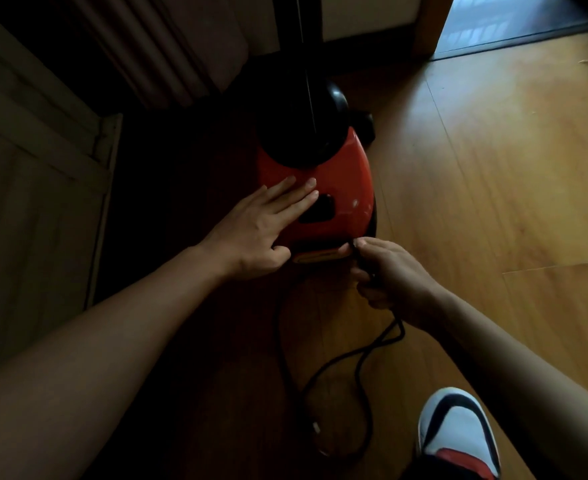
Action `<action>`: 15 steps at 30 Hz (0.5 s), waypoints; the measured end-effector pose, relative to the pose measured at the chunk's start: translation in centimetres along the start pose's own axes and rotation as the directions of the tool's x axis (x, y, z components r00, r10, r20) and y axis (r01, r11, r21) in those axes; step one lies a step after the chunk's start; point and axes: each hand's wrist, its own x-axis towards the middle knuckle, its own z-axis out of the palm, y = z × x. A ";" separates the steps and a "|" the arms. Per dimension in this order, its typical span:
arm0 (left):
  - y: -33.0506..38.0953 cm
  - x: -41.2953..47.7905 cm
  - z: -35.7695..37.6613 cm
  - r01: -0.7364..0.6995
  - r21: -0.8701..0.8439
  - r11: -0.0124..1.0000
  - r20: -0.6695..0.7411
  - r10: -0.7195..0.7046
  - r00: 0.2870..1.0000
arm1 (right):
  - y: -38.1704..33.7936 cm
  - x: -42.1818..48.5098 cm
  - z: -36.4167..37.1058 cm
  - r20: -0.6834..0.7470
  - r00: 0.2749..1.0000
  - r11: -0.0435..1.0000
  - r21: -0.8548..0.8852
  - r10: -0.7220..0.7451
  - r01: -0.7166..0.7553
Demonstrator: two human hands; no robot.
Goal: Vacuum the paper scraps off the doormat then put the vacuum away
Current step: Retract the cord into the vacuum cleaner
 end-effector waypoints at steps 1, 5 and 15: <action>0.0 0.0 0.0 0.002 0.008 1.000 0.011 -0.002 1.000 | 0.1 -0.1 0.5 0.019 1.000 0.999 -0.032 -0.002 0.003; 0.2 0.0 0.0 -0.004 -0.005 1.000 0.002 0.004 1.000 | -0.1 0.2 3.3 0.103 0.991 0.992 -0.074 -0.091 0.099; 0.1 0.2 0.3 0.001 -0.081 0.997 -0.003 -0.001 1.000 | 3.8 4.8 9.1 0.092 0.995 0.998 0.049 -0.046 0.041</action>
